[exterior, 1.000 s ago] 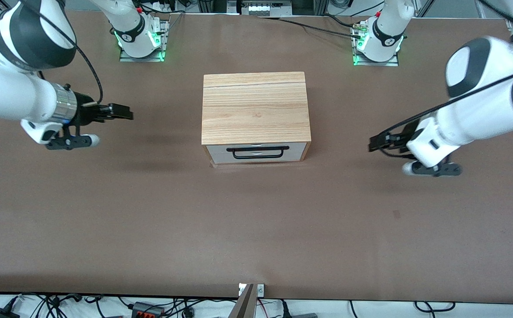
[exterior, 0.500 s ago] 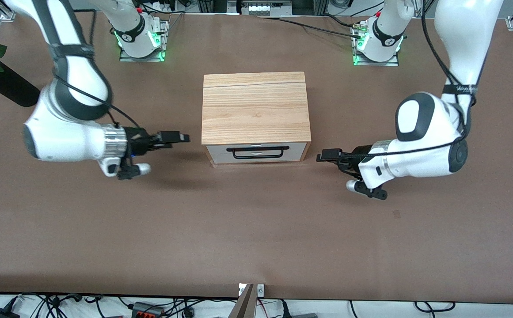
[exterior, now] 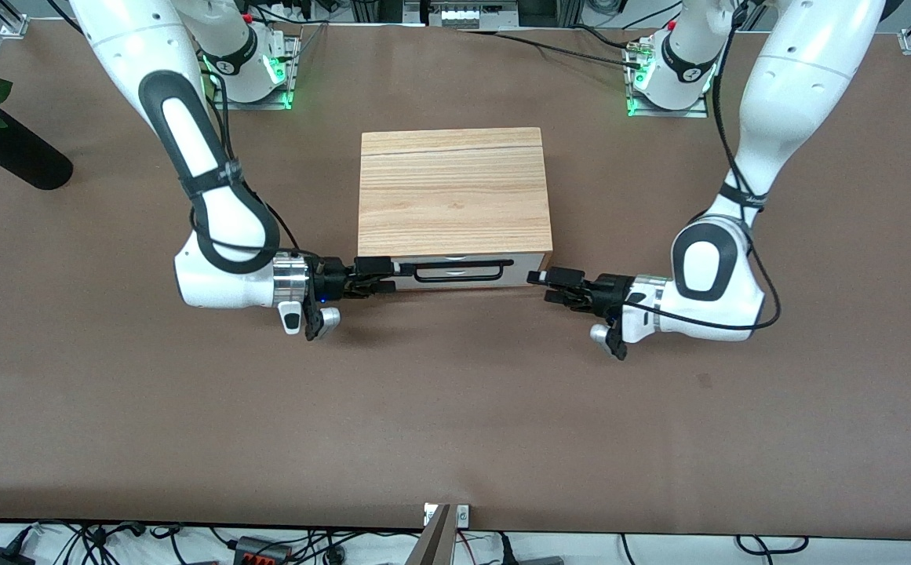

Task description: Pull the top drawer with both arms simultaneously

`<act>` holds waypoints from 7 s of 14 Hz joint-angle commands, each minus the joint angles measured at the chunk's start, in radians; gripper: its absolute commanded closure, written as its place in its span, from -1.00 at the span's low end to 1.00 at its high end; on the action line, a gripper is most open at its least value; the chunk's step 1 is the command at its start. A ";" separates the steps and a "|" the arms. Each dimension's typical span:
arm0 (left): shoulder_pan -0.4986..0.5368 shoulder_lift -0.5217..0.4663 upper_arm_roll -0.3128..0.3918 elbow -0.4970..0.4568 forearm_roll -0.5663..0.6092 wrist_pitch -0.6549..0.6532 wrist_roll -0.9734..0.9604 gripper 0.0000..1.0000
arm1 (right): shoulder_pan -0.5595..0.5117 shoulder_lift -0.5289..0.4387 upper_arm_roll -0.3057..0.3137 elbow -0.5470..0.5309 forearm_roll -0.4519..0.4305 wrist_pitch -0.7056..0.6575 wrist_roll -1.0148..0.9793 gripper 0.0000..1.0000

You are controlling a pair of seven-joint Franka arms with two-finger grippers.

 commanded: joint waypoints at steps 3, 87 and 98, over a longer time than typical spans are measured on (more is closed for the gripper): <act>-0.028 0.002 -0.035 -0.030 -0.158 -0.007 0.044 -0.99 | 0.034 0.034 -0.004 -0.038 0.170 -0.003 -0.137 -0.91; 0.130 -0.357 0.040 0.383 1.176 -0.472 -0.453 -1.00 | -0.262 -0.667 -0.119 -0.049 -1.401 -0.378 0.698 -1.00; 0.162 -0.665 0.034 -0.058 1.178 -0.203 -0.530 -1.00 | -0.305 -0.679 -0.122 0.010 -1.387 -0.355 0.707 -1.00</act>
